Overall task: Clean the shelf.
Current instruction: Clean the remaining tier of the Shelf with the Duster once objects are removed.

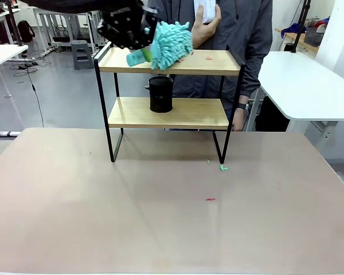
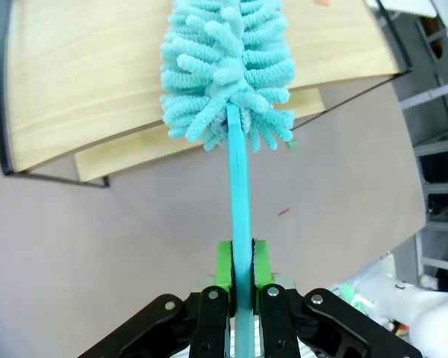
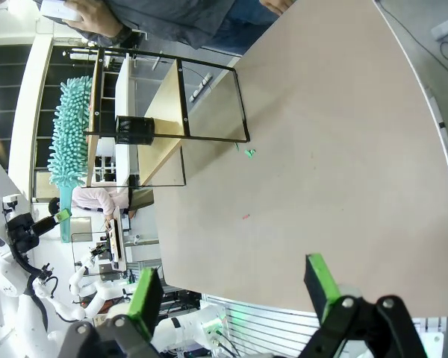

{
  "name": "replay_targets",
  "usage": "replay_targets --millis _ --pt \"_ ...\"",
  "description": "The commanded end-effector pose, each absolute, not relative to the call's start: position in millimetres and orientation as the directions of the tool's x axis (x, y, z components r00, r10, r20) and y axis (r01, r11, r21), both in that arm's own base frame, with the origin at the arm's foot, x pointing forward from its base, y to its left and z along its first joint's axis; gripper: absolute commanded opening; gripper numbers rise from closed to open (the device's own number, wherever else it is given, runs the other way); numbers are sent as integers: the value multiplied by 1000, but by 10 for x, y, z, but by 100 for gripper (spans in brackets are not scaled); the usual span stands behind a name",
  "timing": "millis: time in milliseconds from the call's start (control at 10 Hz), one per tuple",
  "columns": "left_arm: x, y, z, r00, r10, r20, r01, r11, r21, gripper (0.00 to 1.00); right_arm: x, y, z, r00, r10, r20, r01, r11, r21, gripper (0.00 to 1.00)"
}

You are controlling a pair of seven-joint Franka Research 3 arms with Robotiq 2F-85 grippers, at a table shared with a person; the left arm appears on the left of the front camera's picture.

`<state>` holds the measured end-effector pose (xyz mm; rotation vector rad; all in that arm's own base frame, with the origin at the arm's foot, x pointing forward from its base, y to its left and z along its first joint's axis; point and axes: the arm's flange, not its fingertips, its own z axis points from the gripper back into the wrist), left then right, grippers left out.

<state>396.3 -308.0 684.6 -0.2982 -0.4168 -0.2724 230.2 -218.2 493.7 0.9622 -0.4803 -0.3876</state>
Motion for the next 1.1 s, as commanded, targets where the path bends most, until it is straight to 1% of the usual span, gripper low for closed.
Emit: replay_targets --millis 0,200,400,500,700,800,900,1000 --pt "4009 -3292 6905 877 -229 422 335 921 -198 12 2321 -2179 4941 826 -511 240 70 514 855 100" --pt "4015 -3396 6955 865 -275 419 388 897 -212 12 2321 -2179 4941 826 -511 240 70 514 855 100" --pt "3966 -3343 6980 834 -359 420 467 864 -190 12 2321 -2179 4941 826 -511 240 70 514 855 100" --pt "3897 -3242 6978 812 -409 417 509 845 -163 12 2321 -2179 4941 826 -511 240 70 514 855 100" --pt "3605 -2906 6999 749 -523 408 621 768 -155 12 2321 -2179 4941 826 -511 240 70 514 855 100" --pt "3400 -2701 7044 693 -593 410 702 683 -199 12 2321 -2179 4941 826 -511 240 70 514 855 100" --pt "3174 -2511 7086 615 -669 417 787 556 -269 12 2321 -2179 4941 826 -511 240 70 514 855 100" --pt "2987 -2347 7096 553 -709 437 833 463 -302 12 2321 -2179 4941 826 -511 240 70 514 855 100"
